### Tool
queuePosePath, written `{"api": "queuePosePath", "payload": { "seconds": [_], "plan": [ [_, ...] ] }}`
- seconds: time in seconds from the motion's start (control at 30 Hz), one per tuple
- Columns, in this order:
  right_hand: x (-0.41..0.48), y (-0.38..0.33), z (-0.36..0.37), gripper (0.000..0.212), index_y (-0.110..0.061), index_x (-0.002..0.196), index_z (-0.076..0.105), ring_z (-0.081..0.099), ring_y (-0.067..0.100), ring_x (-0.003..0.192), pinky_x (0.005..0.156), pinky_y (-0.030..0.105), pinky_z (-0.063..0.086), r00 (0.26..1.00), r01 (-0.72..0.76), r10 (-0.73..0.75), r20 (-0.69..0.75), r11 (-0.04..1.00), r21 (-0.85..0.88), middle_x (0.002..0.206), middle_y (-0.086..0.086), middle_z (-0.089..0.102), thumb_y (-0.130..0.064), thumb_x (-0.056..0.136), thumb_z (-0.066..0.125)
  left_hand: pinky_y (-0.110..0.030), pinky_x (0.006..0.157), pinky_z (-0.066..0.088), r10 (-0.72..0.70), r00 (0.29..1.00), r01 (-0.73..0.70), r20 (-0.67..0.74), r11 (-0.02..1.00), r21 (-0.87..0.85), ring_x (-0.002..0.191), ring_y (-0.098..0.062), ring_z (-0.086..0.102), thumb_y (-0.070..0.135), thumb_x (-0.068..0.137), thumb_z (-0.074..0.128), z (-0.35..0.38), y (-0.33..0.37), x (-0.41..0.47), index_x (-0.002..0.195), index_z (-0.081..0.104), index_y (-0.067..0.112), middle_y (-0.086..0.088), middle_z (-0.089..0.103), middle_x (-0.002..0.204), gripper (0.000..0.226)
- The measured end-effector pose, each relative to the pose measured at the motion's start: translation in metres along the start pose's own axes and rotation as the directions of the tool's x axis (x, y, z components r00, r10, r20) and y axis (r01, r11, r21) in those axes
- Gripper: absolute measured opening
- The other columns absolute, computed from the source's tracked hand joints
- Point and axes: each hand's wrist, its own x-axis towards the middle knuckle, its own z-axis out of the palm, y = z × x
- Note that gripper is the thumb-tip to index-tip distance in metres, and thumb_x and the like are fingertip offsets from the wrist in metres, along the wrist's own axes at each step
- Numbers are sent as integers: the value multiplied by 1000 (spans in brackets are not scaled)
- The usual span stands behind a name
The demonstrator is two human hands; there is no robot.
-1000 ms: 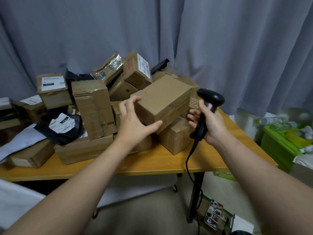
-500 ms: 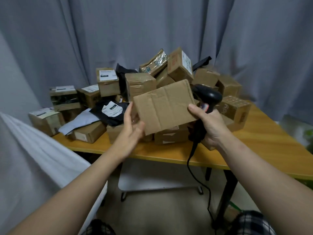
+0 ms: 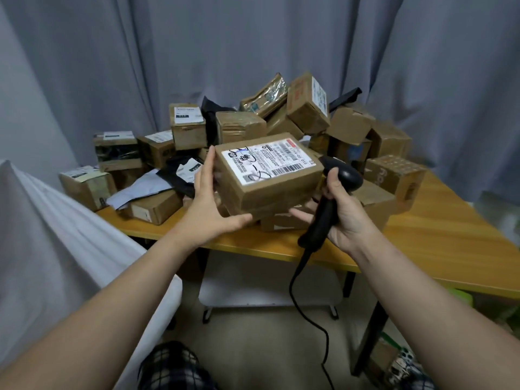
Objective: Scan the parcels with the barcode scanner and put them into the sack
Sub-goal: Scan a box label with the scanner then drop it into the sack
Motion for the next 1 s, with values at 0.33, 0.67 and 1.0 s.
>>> {"api": "queuePosePath", "payload": {
  "seconds": [0.33, 0.67, 1.0],
  "plan": [
    [0, -9, 0, 36, -6, 113, 66, 72, 25, 95, 80, 42, 60, 984, 115, -138, -111, 975, -193, 101, 12, 75, -20, 80, 74, -9, 102, 34, -37, 999, 35, -11, 993, -112, 127, 17, 33, 63, 70, 72, 12, 10, 2, 145, -6, 51, 16, 18, 152, 109],
    [1, -34, -1, 46, -8, 113, 61, 72, 17, 81, 65, 27, 56, 968, 222, -124, 218, 828, -516, 83, 3, 75, -19, 71, 77, -26, 78, 55, -381, 822, 441, 423, 896, -49, 92, -9, 68, 48, 83, 64, -7, 21, 8, 121, 58, 26, 0, 74, 101, 45],
    [8, -23, 31, 26, -13, 105, 67, 67, 12, 75, 69, 30, 52, 940, 280, -340, -1, 774, -568, 82, 0, 69, -26, 83, 74, -30, 87, 53, -387, 922, 386, 20, 913, -134, 102, -12, 65, 33, 82, 72, -5, 9, -1, 135, 45, 15, 3, 66, 114, 62]
  ]
}}
